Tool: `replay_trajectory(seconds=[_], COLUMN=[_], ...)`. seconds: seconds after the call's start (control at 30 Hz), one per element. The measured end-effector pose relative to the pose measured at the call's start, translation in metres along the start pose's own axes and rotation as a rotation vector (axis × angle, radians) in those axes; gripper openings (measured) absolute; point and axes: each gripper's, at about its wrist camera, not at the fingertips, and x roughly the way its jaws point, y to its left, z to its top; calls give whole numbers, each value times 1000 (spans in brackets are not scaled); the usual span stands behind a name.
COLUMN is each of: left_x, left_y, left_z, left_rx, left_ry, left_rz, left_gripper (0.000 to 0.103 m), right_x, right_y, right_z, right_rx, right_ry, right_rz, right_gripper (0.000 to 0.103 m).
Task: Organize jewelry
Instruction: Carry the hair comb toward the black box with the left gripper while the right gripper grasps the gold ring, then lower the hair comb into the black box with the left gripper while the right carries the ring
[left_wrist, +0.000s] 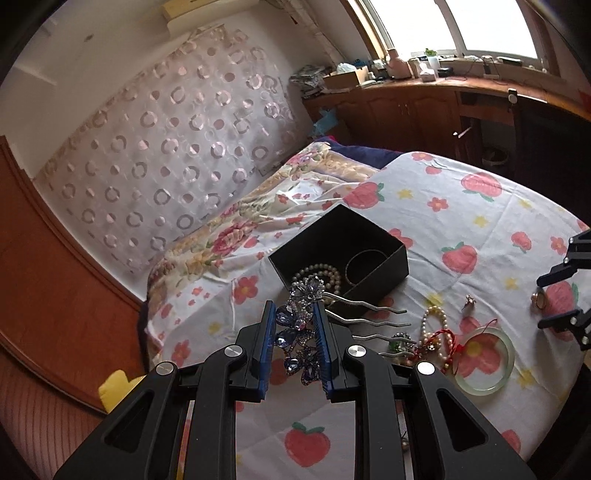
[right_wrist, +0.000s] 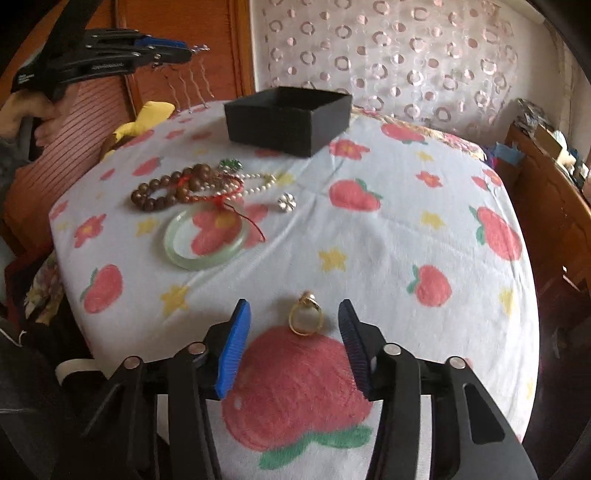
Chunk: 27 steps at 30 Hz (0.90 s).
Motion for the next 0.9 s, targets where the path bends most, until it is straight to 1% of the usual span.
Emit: replay_trajectory(seconds=[0.03,0.07,0.1,0.23,0.3,0.43,0.63,0.8,0.9], left_x=[0,0,0,0,2,10,41,81,102], left_y=[0,0,1,4,7,14,24,27,28], left_z=[0,0,0,1,4,12,33,42,40], left_rx=[-4,-9,-12,-32,-50,-86,-180,-216,-226], left_ry=[-2,-3,-4,-11,-16,-30,-69,-46,-23], left_rz=[-4,-9,-11,-16,-20,-27,-65,-79,-94], left_gripper=[19,19,19,19,19,19,19,19,19], right_x=[0,-1,-1,-3,-5,-12,-14,0,12], right_y=[-1,-1,-1,1,1,-2,-6,-11,-15], right_z=[0,-1,-1,-1,2,20,77,130,152], right_rx=[6,12,10,-13,-14,-17,-46,-53,-56], right_ry=[-3,-5,-8,-10,-24,-67,-150,-200,-207], right_rz=[0,-6,-13,-17,-20,-14,-1,23,38], right_gripper=[44,35,22,21,21,21,22,22,22])
